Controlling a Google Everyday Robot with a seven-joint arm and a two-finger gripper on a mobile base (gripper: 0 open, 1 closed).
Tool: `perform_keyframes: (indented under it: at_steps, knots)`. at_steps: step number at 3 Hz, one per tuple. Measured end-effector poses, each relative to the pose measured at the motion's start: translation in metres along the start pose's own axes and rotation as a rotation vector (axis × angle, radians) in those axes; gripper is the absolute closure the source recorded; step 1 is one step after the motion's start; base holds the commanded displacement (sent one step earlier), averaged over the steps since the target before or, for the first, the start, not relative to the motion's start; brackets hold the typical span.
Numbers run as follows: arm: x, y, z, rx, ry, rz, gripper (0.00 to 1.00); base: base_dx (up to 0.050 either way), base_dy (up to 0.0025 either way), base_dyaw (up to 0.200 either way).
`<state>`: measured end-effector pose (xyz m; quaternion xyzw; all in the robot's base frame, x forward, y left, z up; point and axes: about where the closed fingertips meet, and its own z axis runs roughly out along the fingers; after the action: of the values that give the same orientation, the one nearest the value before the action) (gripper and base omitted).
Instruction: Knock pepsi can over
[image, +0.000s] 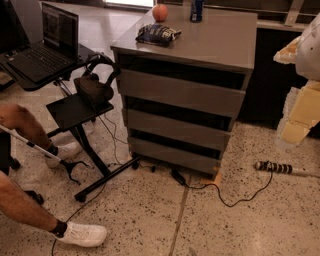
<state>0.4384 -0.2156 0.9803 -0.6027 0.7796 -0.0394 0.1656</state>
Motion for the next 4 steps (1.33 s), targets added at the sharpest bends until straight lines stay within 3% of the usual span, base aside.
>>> perform_keyframes:
  at_steps: [1, 4]
  knots:
    - [0.0000, 0.0000, 0.0000, 0.000, 0.000, 0.000, 0.00, 0.000, 0.00000, 0.194]
    - [0.0000, 0.0000, 0.0000, 0.000, 0.000, 0.000, 0.00, 0.049, -0.00001, 0.000]
